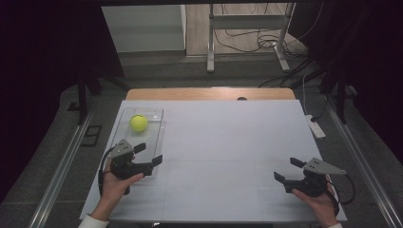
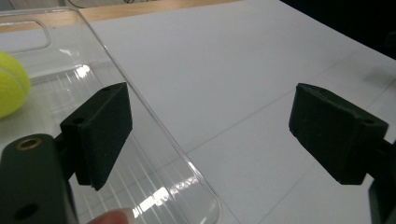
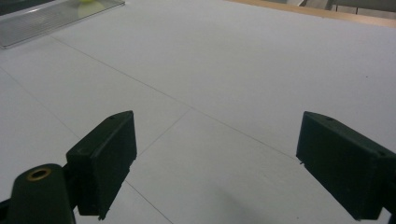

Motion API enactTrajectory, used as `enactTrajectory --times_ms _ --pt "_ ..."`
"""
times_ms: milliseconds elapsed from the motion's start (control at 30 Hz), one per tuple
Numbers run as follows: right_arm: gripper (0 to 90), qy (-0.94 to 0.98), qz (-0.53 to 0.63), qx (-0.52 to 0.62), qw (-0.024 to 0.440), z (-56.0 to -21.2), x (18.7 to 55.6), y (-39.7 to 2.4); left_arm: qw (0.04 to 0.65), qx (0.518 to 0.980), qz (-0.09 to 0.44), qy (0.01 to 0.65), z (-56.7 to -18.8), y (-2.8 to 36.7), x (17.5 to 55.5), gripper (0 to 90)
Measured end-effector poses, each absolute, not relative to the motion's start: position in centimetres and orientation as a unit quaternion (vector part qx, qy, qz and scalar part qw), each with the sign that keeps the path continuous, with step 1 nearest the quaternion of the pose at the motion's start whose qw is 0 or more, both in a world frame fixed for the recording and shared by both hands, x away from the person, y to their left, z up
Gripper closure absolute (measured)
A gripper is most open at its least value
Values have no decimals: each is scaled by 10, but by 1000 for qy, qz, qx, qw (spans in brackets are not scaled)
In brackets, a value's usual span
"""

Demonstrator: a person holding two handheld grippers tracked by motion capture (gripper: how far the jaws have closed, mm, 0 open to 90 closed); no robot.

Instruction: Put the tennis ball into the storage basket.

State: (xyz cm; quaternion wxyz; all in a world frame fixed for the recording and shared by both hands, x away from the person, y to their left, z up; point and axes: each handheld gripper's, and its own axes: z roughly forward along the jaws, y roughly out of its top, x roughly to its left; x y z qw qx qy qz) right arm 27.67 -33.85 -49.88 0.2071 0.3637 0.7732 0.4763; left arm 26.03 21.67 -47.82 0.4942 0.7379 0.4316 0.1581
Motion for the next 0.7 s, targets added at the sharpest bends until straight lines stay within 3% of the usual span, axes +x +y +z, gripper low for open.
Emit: enactTrajectory --times_ms 700 --pt "125 771 481 361 208 -498 276 -339 487 748 160 421 -491 211 247 148"
